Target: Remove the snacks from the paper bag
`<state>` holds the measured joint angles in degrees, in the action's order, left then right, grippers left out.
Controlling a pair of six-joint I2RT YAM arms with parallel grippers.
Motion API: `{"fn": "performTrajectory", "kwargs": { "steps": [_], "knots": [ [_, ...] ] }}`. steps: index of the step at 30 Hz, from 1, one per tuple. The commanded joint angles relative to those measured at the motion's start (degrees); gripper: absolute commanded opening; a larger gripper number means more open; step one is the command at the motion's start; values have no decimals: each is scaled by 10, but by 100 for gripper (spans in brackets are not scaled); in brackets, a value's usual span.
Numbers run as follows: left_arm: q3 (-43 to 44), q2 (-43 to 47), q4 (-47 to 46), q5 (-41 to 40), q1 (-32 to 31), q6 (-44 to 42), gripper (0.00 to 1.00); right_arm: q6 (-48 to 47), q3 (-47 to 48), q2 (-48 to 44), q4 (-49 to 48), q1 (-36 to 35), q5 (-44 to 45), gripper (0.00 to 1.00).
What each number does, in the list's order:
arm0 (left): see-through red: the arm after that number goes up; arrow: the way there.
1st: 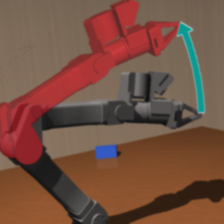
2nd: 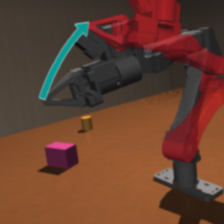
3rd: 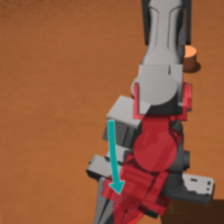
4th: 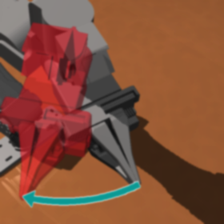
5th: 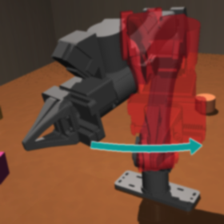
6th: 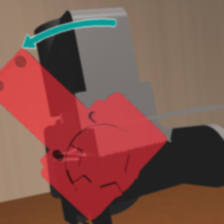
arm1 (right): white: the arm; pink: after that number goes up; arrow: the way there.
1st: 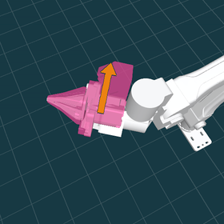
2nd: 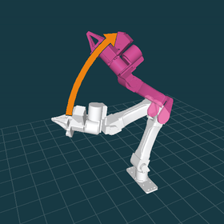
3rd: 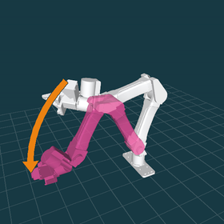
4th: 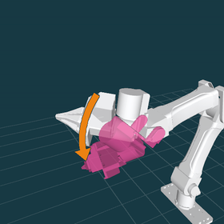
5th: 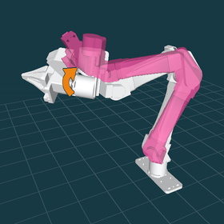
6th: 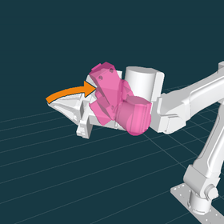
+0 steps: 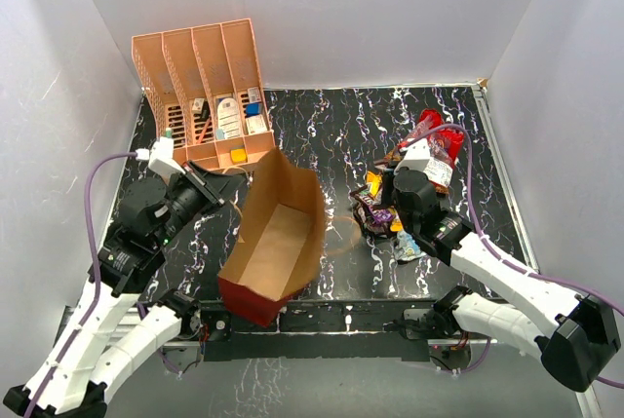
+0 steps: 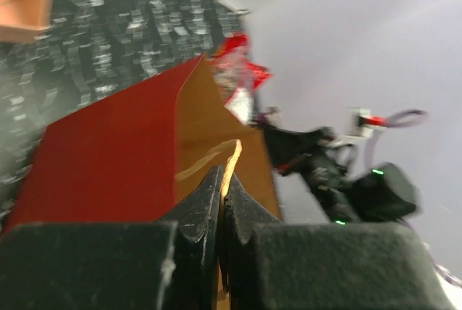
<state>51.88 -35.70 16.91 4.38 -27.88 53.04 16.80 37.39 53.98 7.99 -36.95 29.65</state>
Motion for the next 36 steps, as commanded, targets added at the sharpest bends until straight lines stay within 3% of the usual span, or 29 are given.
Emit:
{"fn": "performTrajectory", "kwargs": {
  "steps": [1, 9, 19, 29, 31, 36],
  "knots": [
    [-4, 15, 131, -104, 0, -47, 0, -3, 24, -11, -22, 3, -2, 8],
    [-5, 22, 164, -169, 0, -89, 0, -9, 10, -14, -28, 3, 2, 8],
    [100, -144, 108, -185, 0, -179, 0, -8, 24, 13, -44, 3, 1, 8],
    [160, -215, 114, -217, 1, -224, 0, -15, 37, 75, -42, 10, 29, 8],
    [156, -211, 128, -221, 2, -214, 6, -13, 39, 85, -34, 14, 28, 9],
    [139, -153, 153, -211, 2, -187, 44, -13, 44, 111, -19, 35, -4, 11]
  ]
}}
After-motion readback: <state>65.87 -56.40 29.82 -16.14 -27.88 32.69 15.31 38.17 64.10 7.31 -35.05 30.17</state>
